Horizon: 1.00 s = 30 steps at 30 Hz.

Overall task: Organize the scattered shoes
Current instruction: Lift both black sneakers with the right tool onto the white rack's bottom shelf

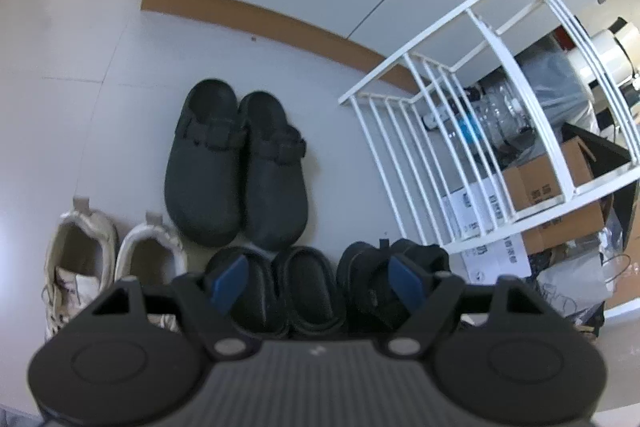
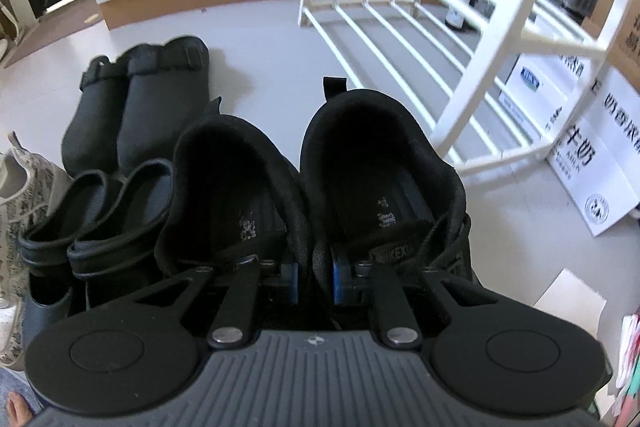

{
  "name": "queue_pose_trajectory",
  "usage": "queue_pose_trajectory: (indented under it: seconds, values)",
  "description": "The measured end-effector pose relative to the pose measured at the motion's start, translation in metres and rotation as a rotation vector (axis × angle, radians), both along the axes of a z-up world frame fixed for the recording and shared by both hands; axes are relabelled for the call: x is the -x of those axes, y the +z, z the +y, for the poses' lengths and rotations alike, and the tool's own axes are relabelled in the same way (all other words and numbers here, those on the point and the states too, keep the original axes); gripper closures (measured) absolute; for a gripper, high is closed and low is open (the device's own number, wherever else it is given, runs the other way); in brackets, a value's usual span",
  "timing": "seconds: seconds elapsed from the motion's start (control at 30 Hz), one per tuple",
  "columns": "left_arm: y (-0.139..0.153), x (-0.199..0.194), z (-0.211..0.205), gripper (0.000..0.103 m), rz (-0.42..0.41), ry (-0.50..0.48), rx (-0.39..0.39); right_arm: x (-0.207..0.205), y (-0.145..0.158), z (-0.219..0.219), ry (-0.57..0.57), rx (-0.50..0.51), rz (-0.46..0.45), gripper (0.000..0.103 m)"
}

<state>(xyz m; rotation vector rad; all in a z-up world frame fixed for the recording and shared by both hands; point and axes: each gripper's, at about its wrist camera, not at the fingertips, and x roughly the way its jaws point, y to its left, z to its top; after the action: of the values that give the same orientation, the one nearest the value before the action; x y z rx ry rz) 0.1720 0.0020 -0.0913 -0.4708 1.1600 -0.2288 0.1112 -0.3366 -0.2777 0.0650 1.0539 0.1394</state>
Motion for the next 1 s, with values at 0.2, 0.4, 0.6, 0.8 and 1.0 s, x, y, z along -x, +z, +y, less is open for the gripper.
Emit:
queue_pose_trajectory:
  seconds: [0.2,0.4,0.6,0.8,1.0]
  values:
    - [0.005,0.003,-0.005,0.023,-0.009,-0.007,0.009,-0.010,0.032,-0.002,-0.005,-0.022,-0.066,0.087]
    - [0.008,0.008,0.001,0.023,-0.012,0.011,0.013,-0.022,0.054,0.005,-0.035,-0.089,-0.105,0.088]
    - [0.013,0.007,0.005,0.023,-0.020,0.035,0.029,-0.038,0.061,0.015,-0.102,-0.150,-0.115,0.088]
    - [0.020,0.004,-0.006,0.023,-0.034,0.017,0.050,-0.069,0.059,0.007,-0.205,-0.205,-0.106,0.088]
    - [0.023,0.000,-0.021,0.023,-0.052,-0.019,0.056,-0.106,0.042,-0.002,-0.301,-0.220,-0.088,0.088]
